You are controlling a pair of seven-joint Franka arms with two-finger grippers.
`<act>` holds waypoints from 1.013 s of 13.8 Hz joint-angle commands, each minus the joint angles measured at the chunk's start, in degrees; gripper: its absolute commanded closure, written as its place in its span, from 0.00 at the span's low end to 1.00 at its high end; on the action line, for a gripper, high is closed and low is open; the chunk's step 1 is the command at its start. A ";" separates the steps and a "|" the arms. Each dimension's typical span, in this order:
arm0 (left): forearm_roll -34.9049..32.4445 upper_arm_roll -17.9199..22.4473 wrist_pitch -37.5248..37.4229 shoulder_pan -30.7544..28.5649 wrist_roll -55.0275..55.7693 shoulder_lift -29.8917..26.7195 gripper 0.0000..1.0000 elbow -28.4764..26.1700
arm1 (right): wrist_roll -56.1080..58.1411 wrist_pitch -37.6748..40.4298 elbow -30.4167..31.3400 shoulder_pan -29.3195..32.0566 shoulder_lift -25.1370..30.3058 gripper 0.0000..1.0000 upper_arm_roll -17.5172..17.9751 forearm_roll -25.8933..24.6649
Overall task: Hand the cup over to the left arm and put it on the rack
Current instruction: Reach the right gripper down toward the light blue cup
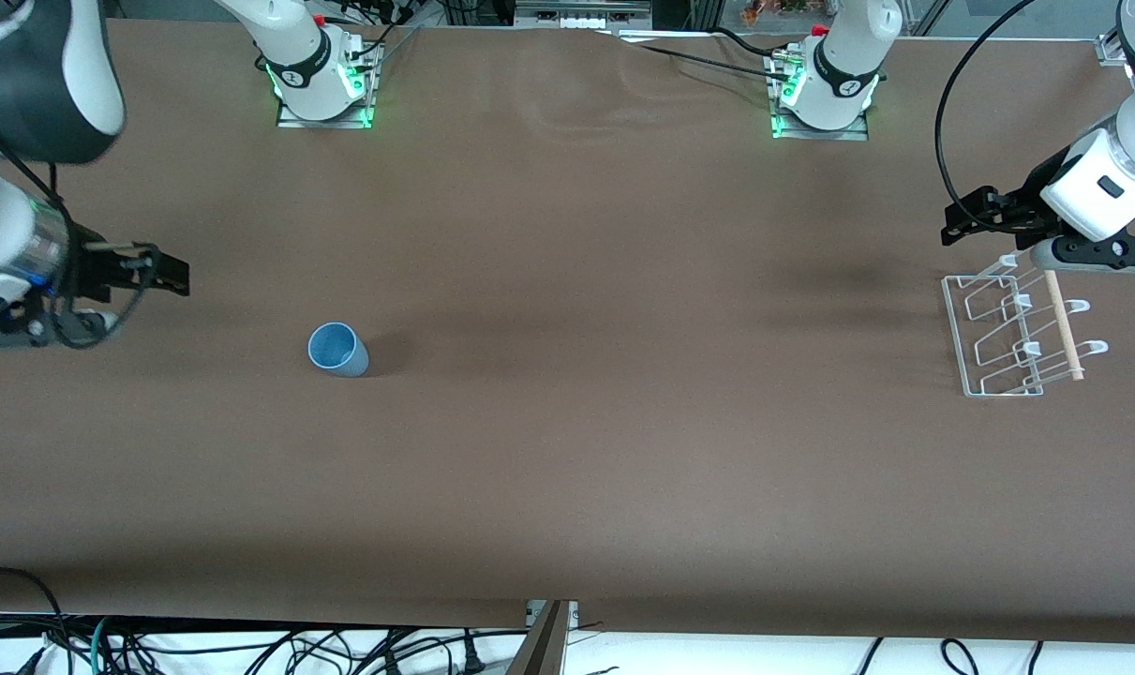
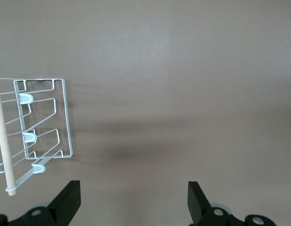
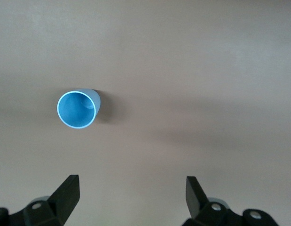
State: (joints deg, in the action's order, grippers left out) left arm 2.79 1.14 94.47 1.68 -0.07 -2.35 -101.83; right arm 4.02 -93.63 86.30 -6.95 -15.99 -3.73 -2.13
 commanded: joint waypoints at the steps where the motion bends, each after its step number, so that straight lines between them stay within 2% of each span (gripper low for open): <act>1: -0.51 0.00 -1.13 0.17 -0.02 0.68 0.00 1.55 | -0.50 -3.74 0.09 -1.22 -4.03 0.00 0.56 2.30; 5: -0.51 0.00 -1.13 0.17 -0.02 0.68 0.00 1.55 | -0.59 -9.72 0.36 -2.89 -10.27 0.00 0.56 4.94; 9: -0.51 0.00 -1.04 0.08 -0.02 0.68 0.00 1.55 | -2.88 -10.61 1.15 -4.56 -13.88 0.00 0.56 5.47; 14: -0.51 0.00 -1.04 0.08 -0.02 0.68 0.00 1.55 | -2.79 -17.37 7.73 -5.10 -13.98 0.00 0.47 5.21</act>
State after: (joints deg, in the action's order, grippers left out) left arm 2.79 1.14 94.47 1.68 -0.07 -2.32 -101.79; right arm 1.86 -107.94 90.28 -11.97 -31.25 -3.14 2.52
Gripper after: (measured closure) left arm 0.000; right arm 0.000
